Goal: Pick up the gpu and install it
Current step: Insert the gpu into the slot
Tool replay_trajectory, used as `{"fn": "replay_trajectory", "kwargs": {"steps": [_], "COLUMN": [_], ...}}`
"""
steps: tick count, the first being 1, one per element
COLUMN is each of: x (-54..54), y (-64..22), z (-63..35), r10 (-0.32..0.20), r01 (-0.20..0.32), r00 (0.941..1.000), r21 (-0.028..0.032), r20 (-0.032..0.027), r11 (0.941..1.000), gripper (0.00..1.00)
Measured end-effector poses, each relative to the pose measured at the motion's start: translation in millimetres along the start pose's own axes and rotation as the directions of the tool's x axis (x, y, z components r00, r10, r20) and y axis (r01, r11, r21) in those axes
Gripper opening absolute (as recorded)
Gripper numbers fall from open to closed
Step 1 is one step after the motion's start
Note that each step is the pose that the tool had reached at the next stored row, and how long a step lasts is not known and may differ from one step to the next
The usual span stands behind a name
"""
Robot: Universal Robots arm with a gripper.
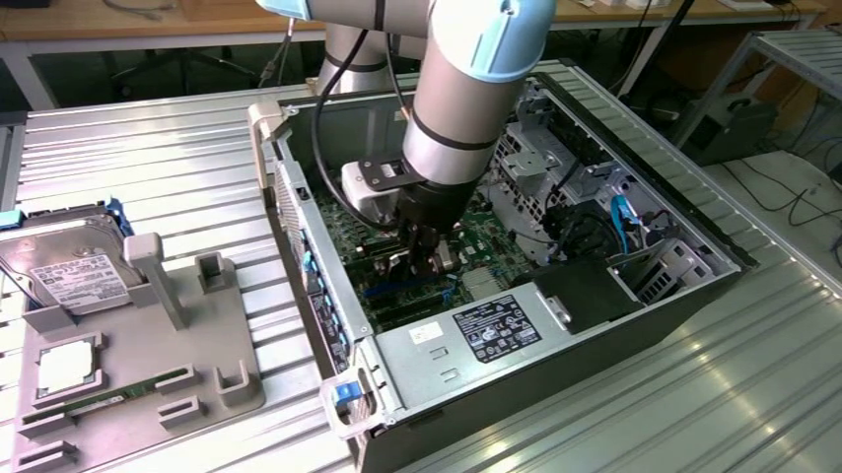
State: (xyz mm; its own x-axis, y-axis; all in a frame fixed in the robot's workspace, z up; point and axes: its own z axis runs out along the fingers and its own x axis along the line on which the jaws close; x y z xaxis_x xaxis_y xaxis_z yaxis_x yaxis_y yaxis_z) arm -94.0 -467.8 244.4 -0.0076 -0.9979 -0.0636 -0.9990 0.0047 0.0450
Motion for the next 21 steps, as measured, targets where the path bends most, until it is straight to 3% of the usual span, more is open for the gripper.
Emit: {"fn": "replay_trajectory", "kwargs": {"steps": [5,10,21], "x": [0.4,0.5,0.7], "y": [0.0,-0.1,-0.2], "z": [0.5,0.8,5.4], "r10": [0.0,0.0,0.0], "r01": [0.0,0.0,0.0], "r00": [1.0,1.0,1.0], "r21": [0.0,0.0001,0.0], "r20": [-0.0009,-0.0082,-0.0084], "r11": [1.0,1.0,1.0], "gripper": [0.28,0.28,0.28]}}
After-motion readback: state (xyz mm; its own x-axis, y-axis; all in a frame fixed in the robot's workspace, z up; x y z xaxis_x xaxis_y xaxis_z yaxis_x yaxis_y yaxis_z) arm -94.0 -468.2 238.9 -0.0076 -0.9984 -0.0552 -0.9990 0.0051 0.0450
